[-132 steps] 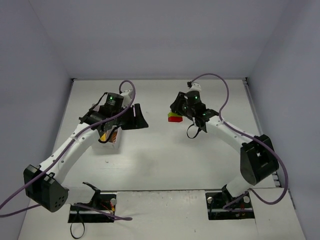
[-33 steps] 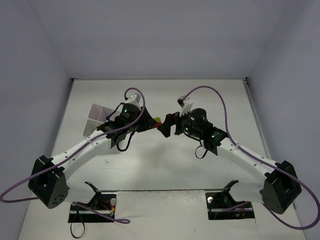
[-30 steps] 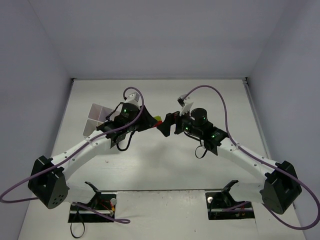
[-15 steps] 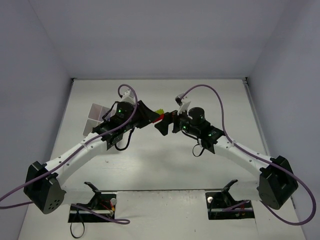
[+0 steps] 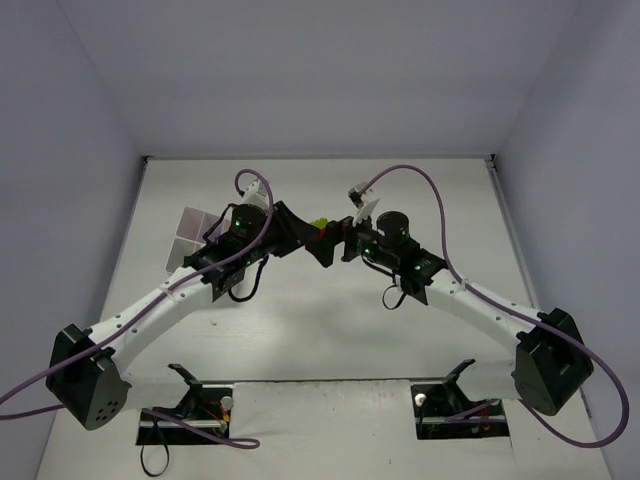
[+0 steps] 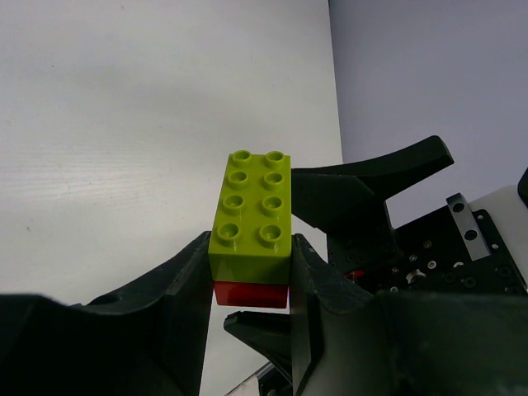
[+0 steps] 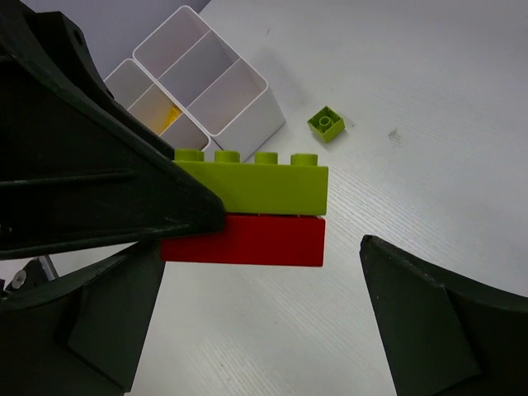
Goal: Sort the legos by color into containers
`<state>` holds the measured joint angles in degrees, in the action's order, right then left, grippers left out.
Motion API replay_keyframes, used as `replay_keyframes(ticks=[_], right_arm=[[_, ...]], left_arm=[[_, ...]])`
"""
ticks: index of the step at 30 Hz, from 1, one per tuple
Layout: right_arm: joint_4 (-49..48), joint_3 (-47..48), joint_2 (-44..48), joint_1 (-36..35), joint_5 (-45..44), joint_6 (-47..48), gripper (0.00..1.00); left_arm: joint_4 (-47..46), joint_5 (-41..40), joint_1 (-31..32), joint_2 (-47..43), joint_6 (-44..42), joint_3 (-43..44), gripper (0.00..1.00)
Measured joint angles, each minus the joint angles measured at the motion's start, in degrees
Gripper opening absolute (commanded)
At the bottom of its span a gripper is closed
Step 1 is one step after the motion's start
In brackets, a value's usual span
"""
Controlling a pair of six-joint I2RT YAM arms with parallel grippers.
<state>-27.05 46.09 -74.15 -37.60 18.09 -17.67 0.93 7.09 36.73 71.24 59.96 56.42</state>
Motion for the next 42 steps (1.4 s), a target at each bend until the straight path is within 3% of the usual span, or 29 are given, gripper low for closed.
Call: replay_keyframes(ticks=[10,13,17,19,20,23,24,28,36,42], right_arm=[[-2.0,1.1,-0.7,0.0,2.4,0.3,0.87],[-2.3,1.1,-0.7,0.0,2.8,0.5,0.74],[-2.3,1.1,-0.7,0.0,3.0,1.2,0.45],[-2.3,1.1,-0.7,0.0,3.0,1.3,0.33],[-2.3,1.1,-0.7,0.0,3.0,1.3,0.2],[-2.3,1.1,-0.7,0.0,3.0,1.5,0.05],[-2.1,1.1,-0.7,0.0,3.0,1.7,0.04],[-2.0,1.1,-0.7,0.0,3.0,2.4,0.02],[-1.7,0.9,-0.7,0.0,3.0,3.8,0.02],[-1.2,0.6,-0.7,0.0,3.0,4.5,0.02]], left_arm=[[-0.9,0.6,0.0,0.0,0.3,0.0,0.06],[-1.0,0.7,0.0,0.0,0.3,0.0,0.06],[-1.1,0.8,0.0,0.0,0.4,0.0,0.07],[-1.3,0.8,0.0,0.0,0.4,-0.1,0.15],[-1.2,0.8,0.0,-0.1,0.4,-0.1,0.26],[-1.2,0.8,0.0,-0.1,0.4,-0.1,0.41],[-1.3,0.8,0.0,-0.1,0.4,-0.1,0.48],[-0.7,0.5,0.0,-0.3,0.4,-0.1,0.53],[0.2,-0.9,0.0,-0.5,0.3,-0.1,0.53],[0.2,-1.4,-0.1,-0.5,0.3,-0.1,0.46]])
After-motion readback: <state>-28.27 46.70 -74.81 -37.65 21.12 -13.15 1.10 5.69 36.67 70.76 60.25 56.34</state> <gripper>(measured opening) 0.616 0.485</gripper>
